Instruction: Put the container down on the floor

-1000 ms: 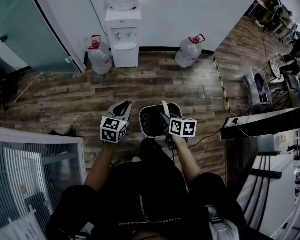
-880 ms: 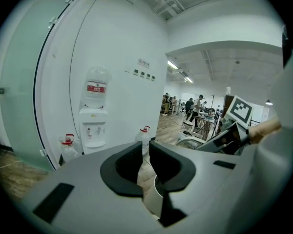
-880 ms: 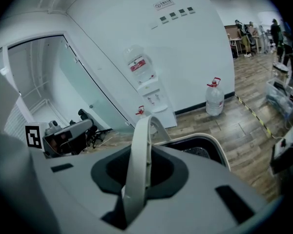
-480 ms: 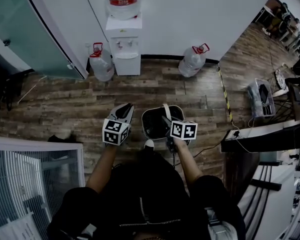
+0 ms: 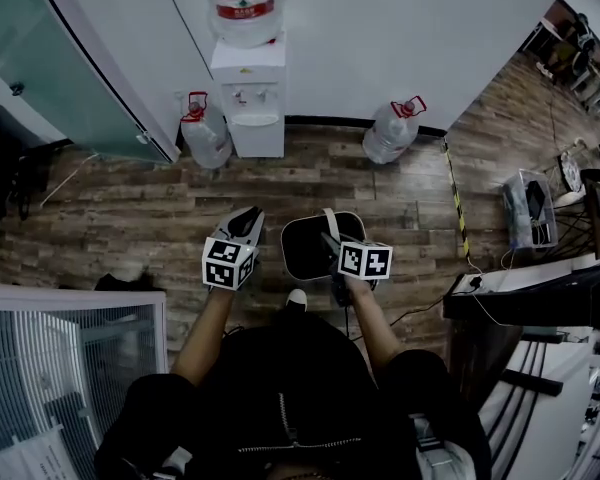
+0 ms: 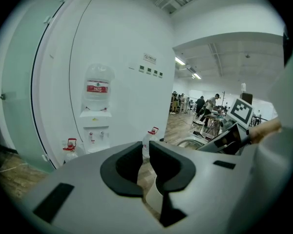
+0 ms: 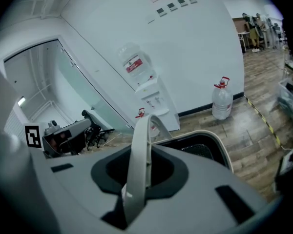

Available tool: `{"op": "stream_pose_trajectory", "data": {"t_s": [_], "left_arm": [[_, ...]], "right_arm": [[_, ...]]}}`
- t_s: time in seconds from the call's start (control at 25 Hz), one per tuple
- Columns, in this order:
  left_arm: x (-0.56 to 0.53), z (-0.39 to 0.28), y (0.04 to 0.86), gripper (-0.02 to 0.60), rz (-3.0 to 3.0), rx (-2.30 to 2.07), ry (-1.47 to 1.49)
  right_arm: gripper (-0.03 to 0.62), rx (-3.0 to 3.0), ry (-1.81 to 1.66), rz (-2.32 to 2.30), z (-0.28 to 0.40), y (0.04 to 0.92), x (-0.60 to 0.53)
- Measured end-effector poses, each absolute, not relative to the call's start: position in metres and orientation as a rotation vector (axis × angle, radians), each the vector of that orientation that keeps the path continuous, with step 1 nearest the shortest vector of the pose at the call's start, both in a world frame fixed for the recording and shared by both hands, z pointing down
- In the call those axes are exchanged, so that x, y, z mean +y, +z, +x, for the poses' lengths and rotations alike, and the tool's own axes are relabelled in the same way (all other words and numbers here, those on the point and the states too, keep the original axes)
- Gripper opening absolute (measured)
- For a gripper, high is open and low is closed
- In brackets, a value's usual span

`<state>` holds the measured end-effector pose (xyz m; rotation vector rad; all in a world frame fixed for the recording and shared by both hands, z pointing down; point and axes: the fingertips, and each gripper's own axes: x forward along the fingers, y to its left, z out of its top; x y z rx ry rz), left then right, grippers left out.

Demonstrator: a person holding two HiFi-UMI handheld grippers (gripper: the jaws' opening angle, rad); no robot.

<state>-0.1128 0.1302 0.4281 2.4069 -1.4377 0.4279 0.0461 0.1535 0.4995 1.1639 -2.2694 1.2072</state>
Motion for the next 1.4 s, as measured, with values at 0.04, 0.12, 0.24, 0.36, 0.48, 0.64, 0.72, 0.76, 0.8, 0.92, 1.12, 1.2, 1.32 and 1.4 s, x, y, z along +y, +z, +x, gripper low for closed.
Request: {"op": "stream_pose_trajectory", "data": {"t_s": [0.04,0.12,0.24,0.36,0.48,0.64,0.72,0.76,0.8,0.92,1.12,1.2,1.32,1.4], "left_arm": [[0.127,-0.111,0.429,0.052,2.403,-1.442,0.430],[0.120,-0.107,0.431,0.052,2.397,-1.448,0.434],[0.111,-0.101,0.431,0.052,2.398,-1.447,0.449],[0.108,-0.099,0.433,0.052,2.402,-1.446,0.470],[0.100,-0.099,0.433,0.052,2.393,-1.456,0.463],[0.090,-0.098,0.435,0.052,2.385,-1.451,0.454],[0.080,-0.098,0.437,0.052,2.393,-1.436,0.457],[0.075,-0.098,0.439,0.052,2.396,-1.429,0.458],[0.069,-0.098,0.440,0.052,2.397,-1.422,0.456],[0.050,-0.096,0.445,0.052,2.404,-1.400,0.449],[0.006,-0.098,0.446,0.052,2.431,-1.352,0.456],[-0.014,-0.101,0.444,0.052,2.440,-1.337,0.452],[-0.040,-0.107,0.447,0.052,2.443,-1.317,0.443],[-0.055,-0.111,0.450,0.052,2.443,-1.303,0.437]], "right_arm": [[0.063,-2.269,1.208,1.156,0.047,0.501,0.151],[0.063,-2.260,1.206,1.143,0.050,0.505,0.144],[0.063,-2.252,1.208,1.131,0.051,0.509,0.133],[0.063,-2.242,1.212,1.134,0.055,0.514,0.131],[0.063,-2.219,1.229,1.143,0.060,0.521,0.125],[0.063,-2.188,1.253,1.162,0.065,0.526,0.117],[0.063,-2.180,1.262,1.172,0.066,0.527,0.109],[0.063,-2.177,1.263,1.176,0.065,0.527,0.105],[0.063,-2.174,1.266,1.180,0.065,0.528,0.100],[0.063,-2.168,1.275,1.201,0.066,0.531,0.085],[0.063,-2.158,1.298,1.227,0.058,0.532,0.046],[0.063,-2.148,1.301,1.234,0.053,0.531,0.029],[0.063,-2.139,1.298,1.246,0.045,0.529,0.004],[0.063,-2.138,1.296,1.253,0.039,0.527,-0.011]]}}
